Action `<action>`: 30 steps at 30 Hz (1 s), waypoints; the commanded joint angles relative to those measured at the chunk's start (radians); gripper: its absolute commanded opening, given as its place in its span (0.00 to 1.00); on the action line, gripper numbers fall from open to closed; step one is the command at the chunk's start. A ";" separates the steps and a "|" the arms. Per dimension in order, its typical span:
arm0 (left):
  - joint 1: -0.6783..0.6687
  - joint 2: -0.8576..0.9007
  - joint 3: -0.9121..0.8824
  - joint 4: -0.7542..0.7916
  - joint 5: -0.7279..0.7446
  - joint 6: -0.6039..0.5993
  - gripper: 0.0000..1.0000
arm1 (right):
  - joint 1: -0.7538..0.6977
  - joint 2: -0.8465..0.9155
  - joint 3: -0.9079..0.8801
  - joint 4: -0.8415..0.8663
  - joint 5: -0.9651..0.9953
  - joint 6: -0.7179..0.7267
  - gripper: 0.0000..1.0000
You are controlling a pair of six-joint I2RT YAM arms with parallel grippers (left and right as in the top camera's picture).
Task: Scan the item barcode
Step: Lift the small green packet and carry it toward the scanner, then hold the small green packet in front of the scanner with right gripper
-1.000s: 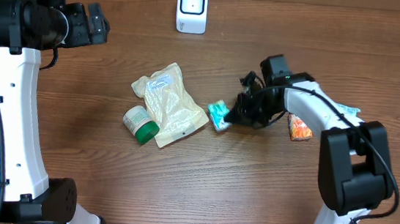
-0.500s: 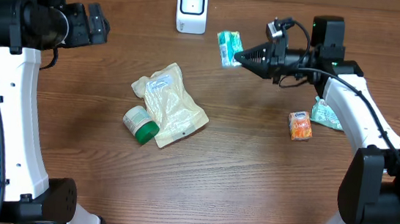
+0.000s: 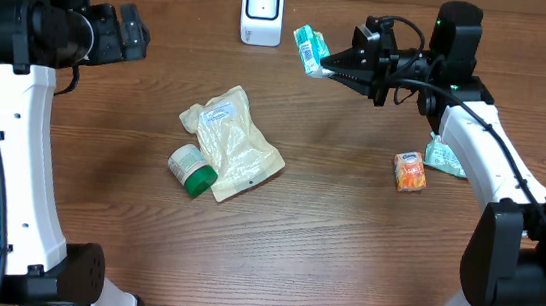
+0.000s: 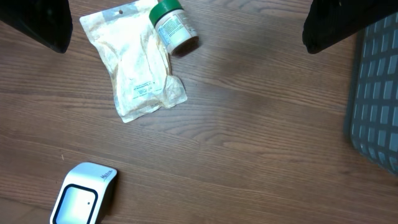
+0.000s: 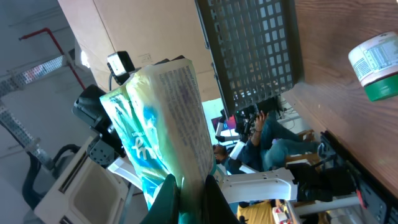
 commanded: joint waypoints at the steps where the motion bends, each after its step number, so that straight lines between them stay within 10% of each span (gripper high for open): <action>1: -0.002 0.003 0.009 0.002 -0.010 -0.011 1.00 | 0.006 -0.014 0.011 0.006 -0.008 0.023 0.04; 15: -0.002 0.003 0.009 0.002 -0.010 -0.011 1.00 | 0.063 -0.014 0.010 -0.510 0.616 -0.832 0.04; 21: -0.002 0.003 0.009 0.002 -0.010 -0.011 1.00 | 0.085 -0.014 0.079 -0.732 0.965 -0.937 0.04; 30: -0.002 0.003 0.009 0.002 -0.010 -0.011 1.00 | 0.260 0.064 0.636 -0.932 1.603 -1.092 0.04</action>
